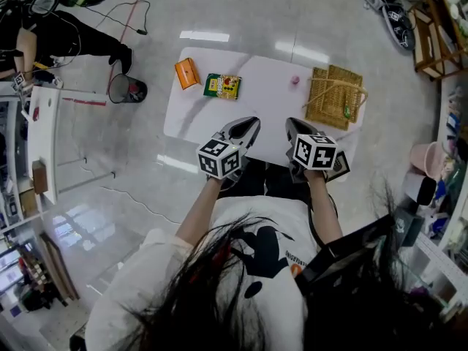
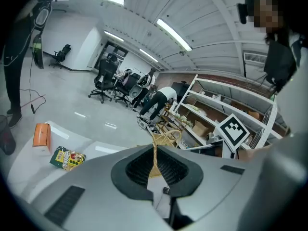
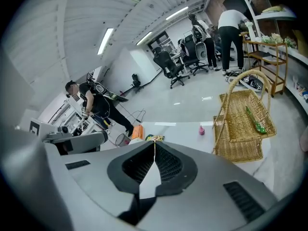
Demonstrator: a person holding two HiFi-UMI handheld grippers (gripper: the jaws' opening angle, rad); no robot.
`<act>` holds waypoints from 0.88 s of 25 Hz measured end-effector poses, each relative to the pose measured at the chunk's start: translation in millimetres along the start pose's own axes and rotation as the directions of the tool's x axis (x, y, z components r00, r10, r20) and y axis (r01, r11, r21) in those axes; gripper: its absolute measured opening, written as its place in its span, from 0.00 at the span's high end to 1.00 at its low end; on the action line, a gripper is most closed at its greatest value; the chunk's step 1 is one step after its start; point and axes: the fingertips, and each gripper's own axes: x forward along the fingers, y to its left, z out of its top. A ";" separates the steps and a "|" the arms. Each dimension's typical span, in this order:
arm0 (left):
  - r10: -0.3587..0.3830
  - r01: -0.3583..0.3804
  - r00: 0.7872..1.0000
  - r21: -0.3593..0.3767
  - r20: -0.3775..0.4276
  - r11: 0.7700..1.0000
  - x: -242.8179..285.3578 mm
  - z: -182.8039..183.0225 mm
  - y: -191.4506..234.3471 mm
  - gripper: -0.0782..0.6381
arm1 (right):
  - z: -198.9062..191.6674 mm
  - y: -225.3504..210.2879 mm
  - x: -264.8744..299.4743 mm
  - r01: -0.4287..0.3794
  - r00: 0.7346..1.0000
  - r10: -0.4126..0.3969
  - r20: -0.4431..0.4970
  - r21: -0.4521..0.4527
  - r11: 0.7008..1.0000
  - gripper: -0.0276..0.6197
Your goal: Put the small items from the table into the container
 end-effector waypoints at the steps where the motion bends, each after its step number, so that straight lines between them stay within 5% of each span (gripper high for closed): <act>1: 0.002 -0.001 1.000 -0.007 0.008 1.000 -4.1 2.2 4.5 0.87 | 0.5 4.8 1.9 -0.001 1.000 0.001 -0.002 -0.004 1.000 0.93; 22: 0.018 -0.018 0.999 -0.001 -0.027 1.000 -37.5 17.9 90.0 0.87 | 2.0 66.4 67.4 -0.013 0.999 0.013 -0.044 -0.011 1.000 0.93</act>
